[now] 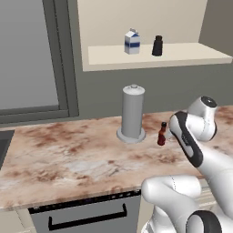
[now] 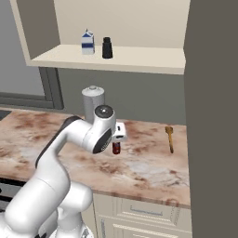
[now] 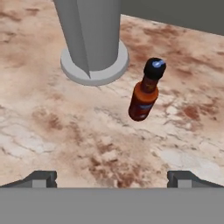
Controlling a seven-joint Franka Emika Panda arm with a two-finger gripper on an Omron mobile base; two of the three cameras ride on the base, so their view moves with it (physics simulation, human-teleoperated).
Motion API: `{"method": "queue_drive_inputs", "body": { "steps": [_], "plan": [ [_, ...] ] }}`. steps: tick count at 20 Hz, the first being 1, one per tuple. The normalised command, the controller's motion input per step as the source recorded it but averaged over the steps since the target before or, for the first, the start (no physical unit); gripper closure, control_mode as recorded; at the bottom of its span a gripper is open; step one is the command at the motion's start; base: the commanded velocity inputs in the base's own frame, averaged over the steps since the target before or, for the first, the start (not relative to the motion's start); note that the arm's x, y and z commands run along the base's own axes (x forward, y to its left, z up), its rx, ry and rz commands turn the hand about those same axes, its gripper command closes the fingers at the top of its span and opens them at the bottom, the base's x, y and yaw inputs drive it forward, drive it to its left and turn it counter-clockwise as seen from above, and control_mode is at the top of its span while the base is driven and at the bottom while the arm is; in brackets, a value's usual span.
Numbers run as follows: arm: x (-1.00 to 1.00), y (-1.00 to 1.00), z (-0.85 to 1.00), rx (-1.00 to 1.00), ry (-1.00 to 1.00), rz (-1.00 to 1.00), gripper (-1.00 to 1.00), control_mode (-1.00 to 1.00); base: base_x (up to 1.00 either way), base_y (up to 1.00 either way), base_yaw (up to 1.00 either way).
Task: Pick the condiment bottle and shaker from the counter and place them in the cabinet.
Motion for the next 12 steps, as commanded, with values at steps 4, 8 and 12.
{"method": "queue_drive_inputs", "body": {
  "steps": [4, 8, 12],
  "plan": [
    [0.02, 0.16, -0.09, 0.0, 0.0, -0.08, -1.0, -1.0, 0.0, 0.0, 0.0],
    [0.08, 0.01, -0.05, 0.0, 0.0, -0.16, -1.0, -1.0, 0.0, 0.0, 0.0],
    [0.13, 0.0, -0.06, 0.0, 0.0, -0.18, -1.0, -1.0, 0.0, 0.0, 0.0]
  ]
}}
